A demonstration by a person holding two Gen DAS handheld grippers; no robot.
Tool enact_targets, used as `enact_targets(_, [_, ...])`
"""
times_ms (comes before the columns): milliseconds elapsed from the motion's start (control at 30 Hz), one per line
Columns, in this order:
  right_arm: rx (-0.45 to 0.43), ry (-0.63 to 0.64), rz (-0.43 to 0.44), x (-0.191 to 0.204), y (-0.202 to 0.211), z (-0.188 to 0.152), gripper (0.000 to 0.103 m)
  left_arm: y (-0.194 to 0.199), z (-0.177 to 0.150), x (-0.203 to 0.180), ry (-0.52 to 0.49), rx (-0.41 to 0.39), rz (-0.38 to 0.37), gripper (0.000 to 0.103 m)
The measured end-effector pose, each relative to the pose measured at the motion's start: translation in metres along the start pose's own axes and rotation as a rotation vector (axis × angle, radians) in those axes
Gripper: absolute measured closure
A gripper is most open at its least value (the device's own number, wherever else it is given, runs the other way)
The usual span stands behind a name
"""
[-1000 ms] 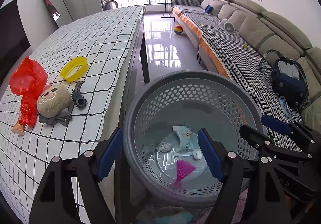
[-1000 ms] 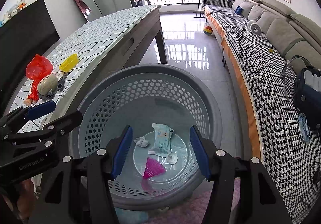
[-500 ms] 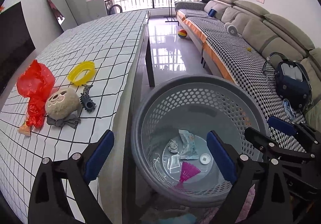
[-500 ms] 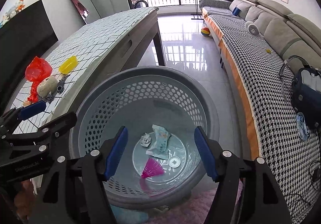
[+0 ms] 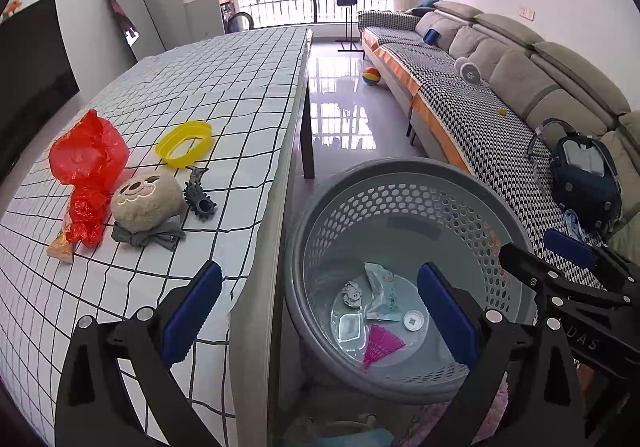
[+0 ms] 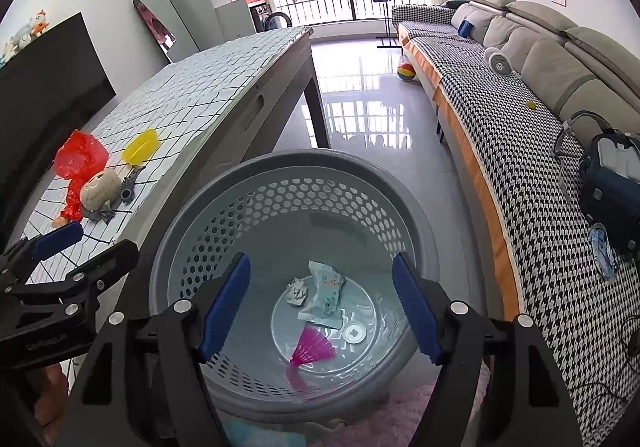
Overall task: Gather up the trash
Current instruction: 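Move both open tools away from the basket back over the table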
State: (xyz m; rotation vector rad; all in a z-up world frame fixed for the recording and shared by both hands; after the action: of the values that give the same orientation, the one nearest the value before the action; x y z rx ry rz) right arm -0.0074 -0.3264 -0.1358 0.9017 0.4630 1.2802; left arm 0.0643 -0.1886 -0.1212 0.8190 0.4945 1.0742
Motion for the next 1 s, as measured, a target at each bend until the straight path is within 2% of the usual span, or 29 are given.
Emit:
enact_targets(333, [0.001,-0.027,0.004,0.010,-0.006,0.003,0.033,0.013,0.001,0.035,0.035,-0.021,0.036,0.007])
enact_targets(700, [-0.025,0.061,0.063,0.059,0.000,0.016,0.030,0.028,0.007,0.084,0.129,-0.047,0.096,0.007])
enact_targets(1000, [-0.003,0.141,0.127,0.111,-0.014,0.021,0.030,0.033,-0.009,0.132,0.188,-0.034,0.167,0.007])
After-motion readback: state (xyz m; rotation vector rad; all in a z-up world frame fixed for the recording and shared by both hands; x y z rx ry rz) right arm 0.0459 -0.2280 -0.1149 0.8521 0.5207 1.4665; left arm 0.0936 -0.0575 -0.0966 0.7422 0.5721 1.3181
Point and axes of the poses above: each gripper's, at about its wrist camera, not at the fingertips, and y roughly against the way its jaws point, x to its left, z to its top, the point moved 10 cm from there along -y, roughly the way its jaws point, and after that the axes turned 3 degrees about x, right-handed, at the moved point
